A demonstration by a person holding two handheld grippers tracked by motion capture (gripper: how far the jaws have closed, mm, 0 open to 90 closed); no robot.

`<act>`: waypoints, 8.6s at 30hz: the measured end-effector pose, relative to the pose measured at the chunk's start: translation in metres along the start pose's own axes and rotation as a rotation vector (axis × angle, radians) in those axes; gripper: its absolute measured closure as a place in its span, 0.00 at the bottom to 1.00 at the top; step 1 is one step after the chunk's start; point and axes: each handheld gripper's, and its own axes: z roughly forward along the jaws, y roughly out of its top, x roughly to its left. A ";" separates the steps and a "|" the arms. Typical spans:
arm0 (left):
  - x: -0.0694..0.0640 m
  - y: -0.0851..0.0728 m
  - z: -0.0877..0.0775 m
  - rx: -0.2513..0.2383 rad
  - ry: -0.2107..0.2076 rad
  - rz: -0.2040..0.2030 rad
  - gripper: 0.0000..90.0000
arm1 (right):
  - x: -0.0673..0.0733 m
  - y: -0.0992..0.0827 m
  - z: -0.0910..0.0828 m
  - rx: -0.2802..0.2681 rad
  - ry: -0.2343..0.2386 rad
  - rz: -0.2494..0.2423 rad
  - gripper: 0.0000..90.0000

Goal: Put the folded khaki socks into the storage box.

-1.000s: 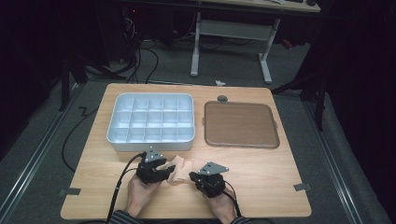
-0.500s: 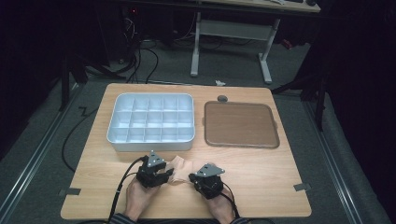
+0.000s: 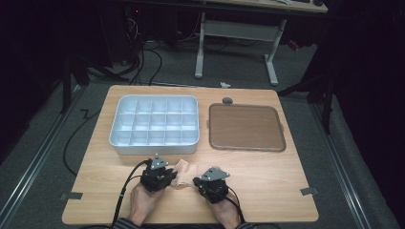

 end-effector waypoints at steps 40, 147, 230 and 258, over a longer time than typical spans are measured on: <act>0.009 0.010 -0.018 -0.129 -0.212 -0.102 0.90 | -0.004 0.000 0.000 0.009 0.030 0.011 0.98; -0.009 0.027 -0.016 -0.121 -0.230 -0.037 0.91 | -0.050 -0.005 -0.011 0.003 -0.050 0.102 0.96; -0.035 0.030 0.014 -0.090 -0.303 0.054 0.64 | -0.052 -0.004 -0.029 -0.052 -0.082 0.097 0.81; -0.020 0.016 0.007 -0.054 -0.156 -0.014 0.60 | -0.010 0.030 -0.058 -0.100 0.009 -0.052 0.85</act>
